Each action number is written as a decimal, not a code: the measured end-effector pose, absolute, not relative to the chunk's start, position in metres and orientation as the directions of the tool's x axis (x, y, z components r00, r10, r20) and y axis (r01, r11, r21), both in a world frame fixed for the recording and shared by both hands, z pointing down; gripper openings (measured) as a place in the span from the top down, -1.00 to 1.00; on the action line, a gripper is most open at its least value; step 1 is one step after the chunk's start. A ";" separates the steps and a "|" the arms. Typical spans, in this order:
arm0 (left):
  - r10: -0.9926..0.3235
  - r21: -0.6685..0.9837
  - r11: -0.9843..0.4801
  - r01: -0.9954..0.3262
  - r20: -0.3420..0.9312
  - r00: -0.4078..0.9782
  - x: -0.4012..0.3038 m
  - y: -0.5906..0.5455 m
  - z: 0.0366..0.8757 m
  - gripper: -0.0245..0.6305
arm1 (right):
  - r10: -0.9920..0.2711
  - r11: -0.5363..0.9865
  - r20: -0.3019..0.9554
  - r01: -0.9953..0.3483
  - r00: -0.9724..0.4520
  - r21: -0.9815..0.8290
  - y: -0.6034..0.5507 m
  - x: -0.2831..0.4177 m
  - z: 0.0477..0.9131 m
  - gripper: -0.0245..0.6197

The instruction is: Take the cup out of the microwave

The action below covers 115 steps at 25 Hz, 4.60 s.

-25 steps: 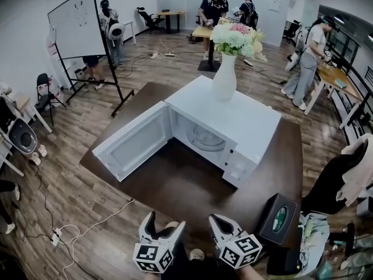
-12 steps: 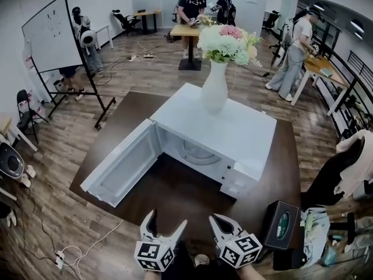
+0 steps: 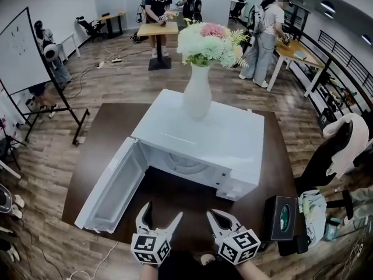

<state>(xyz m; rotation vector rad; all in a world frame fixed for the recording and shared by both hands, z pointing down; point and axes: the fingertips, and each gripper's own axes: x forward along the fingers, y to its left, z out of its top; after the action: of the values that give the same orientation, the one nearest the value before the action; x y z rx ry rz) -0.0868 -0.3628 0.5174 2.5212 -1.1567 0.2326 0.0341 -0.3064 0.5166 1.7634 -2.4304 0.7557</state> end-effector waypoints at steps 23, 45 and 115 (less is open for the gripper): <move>-0.523 0.166 -0.805 -0.570 0.255 0.813 -0.011 -0.510 0.541 -0.41 | -0.917 -0.125 0.397 -0.915 -0.041 -0.383 -0.344 0.030 0.541 0.94; -0.609 0.058 -0.762 -0.645 0.274 0.744 0.052 -0.580 0.572 -0.41 | -0.875 -0.256 0.481 -0.885 0.042 -0.388 -0.325 0.036 0.566 0.94; -0.700 0.043 -0.668 -0.742 0.302 0.647 -0.045 -0.458 0.531 -0.30 | -0.895 0.002 0.385 -0.865 -0.226 -0.502 -0.306 0.017 0.543 0.94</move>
<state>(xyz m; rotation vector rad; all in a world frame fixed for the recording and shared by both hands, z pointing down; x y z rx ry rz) -0.0454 -0.4575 0.5309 2.7007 -1.1917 0.3918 0.0174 -0.3056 0.5433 1.9813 -2.2546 1.0681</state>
